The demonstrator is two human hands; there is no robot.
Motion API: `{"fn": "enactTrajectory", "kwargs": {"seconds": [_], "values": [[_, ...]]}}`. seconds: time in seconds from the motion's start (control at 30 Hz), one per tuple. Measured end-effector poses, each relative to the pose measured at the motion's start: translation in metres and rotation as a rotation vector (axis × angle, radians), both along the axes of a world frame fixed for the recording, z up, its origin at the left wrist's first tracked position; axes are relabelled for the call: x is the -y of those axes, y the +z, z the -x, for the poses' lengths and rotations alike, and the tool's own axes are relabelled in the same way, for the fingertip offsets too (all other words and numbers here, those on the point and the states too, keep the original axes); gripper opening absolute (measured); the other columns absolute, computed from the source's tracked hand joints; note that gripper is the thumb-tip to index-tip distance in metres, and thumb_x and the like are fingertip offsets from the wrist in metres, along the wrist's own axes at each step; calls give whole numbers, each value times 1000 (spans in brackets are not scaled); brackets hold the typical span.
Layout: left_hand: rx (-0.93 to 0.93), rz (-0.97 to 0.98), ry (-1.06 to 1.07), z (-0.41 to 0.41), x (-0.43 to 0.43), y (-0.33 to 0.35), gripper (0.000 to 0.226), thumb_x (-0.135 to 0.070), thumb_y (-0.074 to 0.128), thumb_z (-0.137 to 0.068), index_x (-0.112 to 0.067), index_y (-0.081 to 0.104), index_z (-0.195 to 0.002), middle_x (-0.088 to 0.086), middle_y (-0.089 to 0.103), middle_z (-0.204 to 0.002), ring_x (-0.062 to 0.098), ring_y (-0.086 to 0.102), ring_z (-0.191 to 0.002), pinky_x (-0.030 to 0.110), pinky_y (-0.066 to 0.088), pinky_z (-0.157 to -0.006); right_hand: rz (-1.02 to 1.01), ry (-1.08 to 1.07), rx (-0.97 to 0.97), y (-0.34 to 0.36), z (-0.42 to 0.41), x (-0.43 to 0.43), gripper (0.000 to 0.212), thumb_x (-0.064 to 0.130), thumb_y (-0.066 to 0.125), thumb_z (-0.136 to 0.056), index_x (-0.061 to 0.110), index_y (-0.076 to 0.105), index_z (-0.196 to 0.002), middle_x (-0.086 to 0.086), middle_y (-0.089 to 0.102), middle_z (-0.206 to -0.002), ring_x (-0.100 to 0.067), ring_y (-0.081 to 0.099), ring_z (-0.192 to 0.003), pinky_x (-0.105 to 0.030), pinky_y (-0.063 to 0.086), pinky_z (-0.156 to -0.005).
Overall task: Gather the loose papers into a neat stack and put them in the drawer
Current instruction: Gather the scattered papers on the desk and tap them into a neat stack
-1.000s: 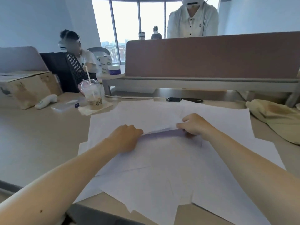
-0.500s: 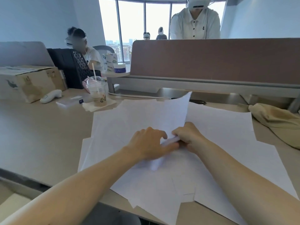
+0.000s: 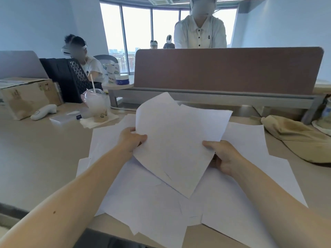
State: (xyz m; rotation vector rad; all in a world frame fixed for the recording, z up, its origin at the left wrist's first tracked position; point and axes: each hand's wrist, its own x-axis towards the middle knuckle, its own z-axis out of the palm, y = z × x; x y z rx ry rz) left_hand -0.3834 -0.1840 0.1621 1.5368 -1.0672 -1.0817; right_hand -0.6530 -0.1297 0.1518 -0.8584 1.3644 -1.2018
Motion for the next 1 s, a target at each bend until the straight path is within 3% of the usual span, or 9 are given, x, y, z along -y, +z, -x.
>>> {"fn": "enactTrajectory", "kwargs": {"seconds": [0.1, 0.2, 0.3, 0.4, 0.53, 0.7, 0.83, 0.93, 1.0], "values": [[78, -8, -2, 0, -8, -2, 17, 2, 59, -86, -12, 64, -95, 20, 70, -96, 38, 69, -88, 47, 60, -77, -33, -85, 25, 1, 7, -11, 23, 24, 49, -101, 7, 64, -95, -13, 68, -80, -32, 66, -70, -40, 57, -59], [150, 30, -3, 0, -18, -2, 29, 8, 44, -87, -14, 62, -79, 18, 68, -89, 36, 67, -81, 38, 57, -66, -54, -101, -14, 3, 14, -19, 28, 27, 44, -102, 8, 63, -95, -14, 66, -81, -32, 65, -70, -40, 55, -58], [221, -16, -127, 1, -22, 4, 33, 5, 41, -94, -19, 58, -80, 15, 66, -91, 30, 64, -79, 31, 54, -65, -68, -59, -67, 9, 24, -24, 28, 25, 44, -103, 8, 62, -91, -12, 66, -81, -30, 65, -68, -37, 55, -56], [321, -82, -202, 10, -17, 8, 17, -4, 46, -96, -6, 62, -91, 18, 65, -97, 30, 62, -78, 29, 50, -65, -94, -14, -89, 15, 34, -28, 26, 26, 48, -102, 8, 63, -92, -12, 66, -85, -29, 65, -67, -35, 55, -53], [356, -25, -192, 43, -19, 8, 21, -7, 43, -94, -7, 56, -78, 13, 57, -81, 24, 53, -65, 25, 39, -56, -104, 15, -124, 21, 41, -33, 28, 31, 49, -101, 8, 64, -97, -13, 68, -86, -29, 64, -65, -32, 54, -50], [186, -74, -337, 84, -21, 9, 15, -15, 53, -95, -2, 57, -101, 16, 60, -95, 25, 60, -68, 31, 52, -65, -73, -3, -257, 24, 56, -46, 17, 18, 55, -97, 6, 68, -99, -11, 74, -87, -29, 69, -77, -33, 57, -62], [176, -178, -462, 110, -33, 11, 82, -16, 80, -80, -6, 28, -143, 8, 58, -103, 21, 64, -73, 26, 52, -45, -76, -48, -304, 24, 70, -62, 10, 12, 58, -96, 8, 66, -96, -8, 74, -87, -25, 70, -79, -31, 55, -62], [324, -121, -519, 127, -34, 5, 74, -9, 84, -72, -8, 40, -132, 11, 58, -116, 19, 59, -78, 26, 47, -49, -117, -71, -433, 25, 80, -75, 9, 14, 63, -92, 7, 67, -96, -7, 72, -87, -19, 66, -71, -25, 51, -57], [370, -46, -507, 135, -32, 1, 58, -8, 82, -71, -7, 50, -119, 10, 61, -111, 14, 57, -76, 24, 44, -51, -138, -140, -666, 29, 93, -84, 23, 16, 67, -88, 2, 68, -105, -11, 68, -101, -19, 61, -78, -26, 48, -67]]}}
